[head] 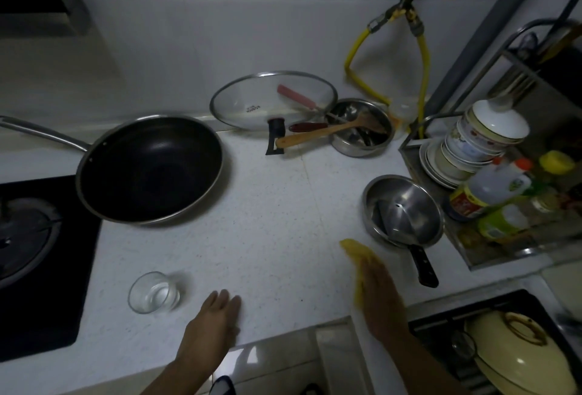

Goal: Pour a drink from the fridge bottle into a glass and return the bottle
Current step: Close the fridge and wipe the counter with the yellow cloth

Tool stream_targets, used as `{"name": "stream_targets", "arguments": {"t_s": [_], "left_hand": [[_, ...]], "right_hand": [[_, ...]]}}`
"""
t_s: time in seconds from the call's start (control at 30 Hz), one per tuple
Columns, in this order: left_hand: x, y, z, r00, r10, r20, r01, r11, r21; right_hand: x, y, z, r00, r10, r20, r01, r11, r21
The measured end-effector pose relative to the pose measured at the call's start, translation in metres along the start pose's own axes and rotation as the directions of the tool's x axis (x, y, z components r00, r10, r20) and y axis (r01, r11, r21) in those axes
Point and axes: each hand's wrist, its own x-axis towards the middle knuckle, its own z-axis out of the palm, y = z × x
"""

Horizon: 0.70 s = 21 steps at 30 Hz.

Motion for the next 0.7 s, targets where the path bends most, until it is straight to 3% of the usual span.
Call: {"name": "stream_targets", "arguments": {"t_s": [0.13,0.23,0.37,0.43,0.53,0.63,0.7], "left_hand": [[0.002,-0.002,0.001,1.0,-0.019,0.025,0.02,1.0,-0.017],[0.002,-0.003,-0.001,0.998,-0.043,0.044,0.044,0.999,-0.012],[0.003,0.0,-0.009,0.996,-0.052,0.066,0.051,0.998,0.025],[0.007,0.003,-0.01,0.999,-0.024,0.049,0.022,0.999,0.039],[0.014,0.004,-0.015,0.999,0.01,0.032,-0.01,1.0,0.022],[0.025,0.006,-0.016,0.996,0.085,0.002,-0.085,0.994,0.062],[0.031,0.009,-0.014,0.995,0.097,-0.035,-0.095,0.994,0.054]], "right_hand": [[0.0,0.026,-0.004,0.989,0.139,-0.05,-0.139,0.99,-0.003],[-0.004,0.027,-0.001,0.968,0.249,-0.008,-0.249,0.968,-0.022],[-0.001,0.017,-0.011,0.945,0.307,0.115,-0.299,0.95,-0.087],[0.003,0.011,-0.018,0.951,0.305,0.056,-0.303,0.952,-0.037],[0.006,-0.014,-0.022,0.98,0.198,-0.025,-0.195,0.977,0.087],[-0.003,-0.051,-0.023,0.988,-0.017,0.156,0.007,0.998,0.062],[-0.006,-0.074,-0.026,0.936,-0.091,0.34,0.046,0.99,0.137]]}}
